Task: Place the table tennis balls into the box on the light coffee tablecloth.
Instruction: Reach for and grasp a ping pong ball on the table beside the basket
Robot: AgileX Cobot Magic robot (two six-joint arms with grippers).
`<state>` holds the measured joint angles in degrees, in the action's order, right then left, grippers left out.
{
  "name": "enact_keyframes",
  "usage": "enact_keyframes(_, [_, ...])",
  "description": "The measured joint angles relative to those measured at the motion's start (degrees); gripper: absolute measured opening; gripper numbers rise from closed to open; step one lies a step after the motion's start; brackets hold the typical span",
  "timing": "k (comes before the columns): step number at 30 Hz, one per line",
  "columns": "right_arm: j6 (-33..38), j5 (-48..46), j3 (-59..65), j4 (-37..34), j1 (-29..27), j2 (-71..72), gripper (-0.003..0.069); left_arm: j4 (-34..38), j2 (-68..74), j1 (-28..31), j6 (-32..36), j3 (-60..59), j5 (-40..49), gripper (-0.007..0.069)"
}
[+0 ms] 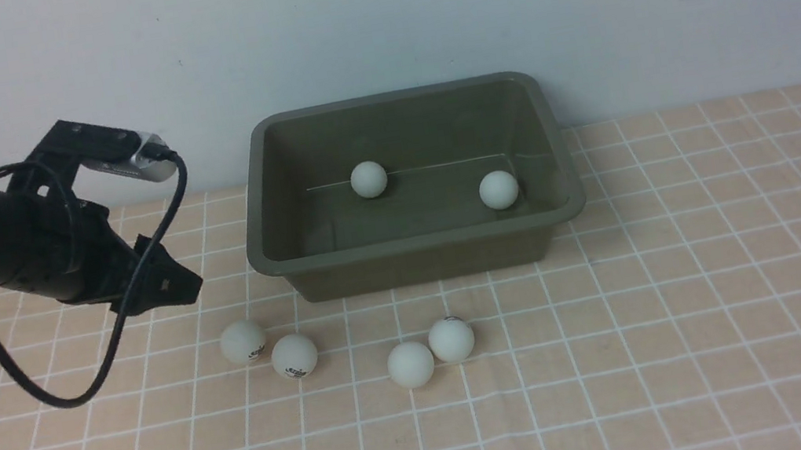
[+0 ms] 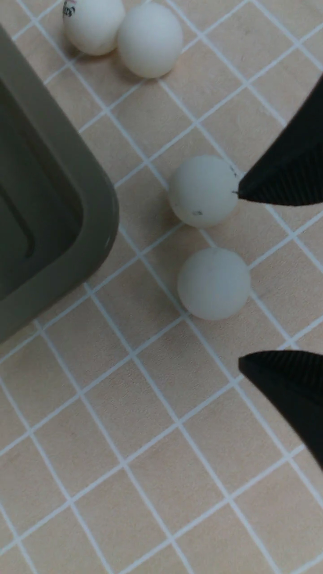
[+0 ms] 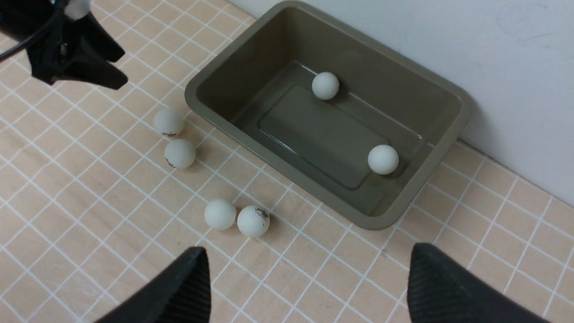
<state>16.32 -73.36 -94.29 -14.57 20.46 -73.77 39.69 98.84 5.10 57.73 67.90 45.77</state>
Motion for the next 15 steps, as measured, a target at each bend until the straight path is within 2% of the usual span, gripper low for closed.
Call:
enact_keyframes(8, [-1.2,0.0,2.3,-0.1,0.0,0.0,0.0534,0.3,10.4,-0.8,-1.1,4.9,-0.4,0.0362])
enact_keyframes(15, [-1.3,0.0,2.4,-0.1,0.0,0.0,0.0534,-2.0,13.9,-5.6,0.2,6.0,-2.3,0.0362])
